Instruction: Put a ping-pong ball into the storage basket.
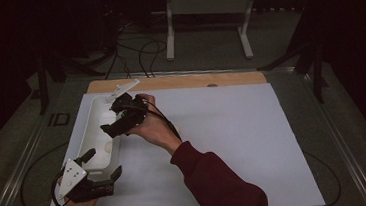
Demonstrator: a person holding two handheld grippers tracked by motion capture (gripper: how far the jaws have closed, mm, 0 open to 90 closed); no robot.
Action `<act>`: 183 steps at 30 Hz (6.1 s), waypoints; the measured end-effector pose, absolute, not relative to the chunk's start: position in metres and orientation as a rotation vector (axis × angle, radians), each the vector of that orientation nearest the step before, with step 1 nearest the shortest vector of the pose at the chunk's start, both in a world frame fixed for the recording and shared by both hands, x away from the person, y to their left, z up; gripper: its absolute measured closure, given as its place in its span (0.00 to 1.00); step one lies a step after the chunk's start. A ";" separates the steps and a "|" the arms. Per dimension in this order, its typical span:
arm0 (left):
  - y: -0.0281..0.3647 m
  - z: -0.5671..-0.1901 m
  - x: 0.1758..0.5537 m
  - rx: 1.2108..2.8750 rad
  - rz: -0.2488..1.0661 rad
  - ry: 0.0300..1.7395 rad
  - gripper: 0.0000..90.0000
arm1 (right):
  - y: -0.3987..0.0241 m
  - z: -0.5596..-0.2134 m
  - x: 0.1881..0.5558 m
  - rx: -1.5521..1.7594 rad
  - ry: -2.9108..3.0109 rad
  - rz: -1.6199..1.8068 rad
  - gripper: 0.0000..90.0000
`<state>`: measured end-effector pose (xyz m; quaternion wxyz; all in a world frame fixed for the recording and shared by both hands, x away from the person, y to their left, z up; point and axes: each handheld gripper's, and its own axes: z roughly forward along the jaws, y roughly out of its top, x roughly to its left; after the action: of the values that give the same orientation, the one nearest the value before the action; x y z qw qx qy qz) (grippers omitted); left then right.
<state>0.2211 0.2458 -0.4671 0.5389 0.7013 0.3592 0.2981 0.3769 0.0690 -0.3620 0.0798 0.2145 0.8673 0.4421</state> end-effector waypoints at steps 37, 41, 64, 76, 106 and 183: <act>0.247 -0.467 0.221 1.667 0.711 0.856 0.00 | 0.048 -0.365 0.383 0.663 2.595 1.284 0.12; 0.247 -0.467 0.221 1.668 0.712 0.855 0.00 | 0.045 -0.366 0.383 0.667 2.594 1.279 0.12; 0.247 -0.467 0.221 1.671 0.715 0.857 0.00 | 0.025 -0.370 0.389 0.695 2.586 1.240 0.12; 0.247 -0.467 0.221 1.669 0.714 0.858 0.00 | 0.017 -0.374 0.392 0.703 2.593 1.223 0.12; 0.247 -0.467 0.221 1.667 0.713 0.861 0.00 | -0.002 -0.386 0.401 0.770 2.588 1.189 0.12; 0.246 -0.467 0.221 1.668 0.711 0.861 0.00 | -0.042 -0.420 0.413 0.930 2.563 1.124 0.10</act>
<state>0.2212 0.2463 -0.4675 0.5372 0.7010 0.3618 0.2986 0.4128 -0.0422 -0.4204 0.0962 0.3138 0.8651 0.3793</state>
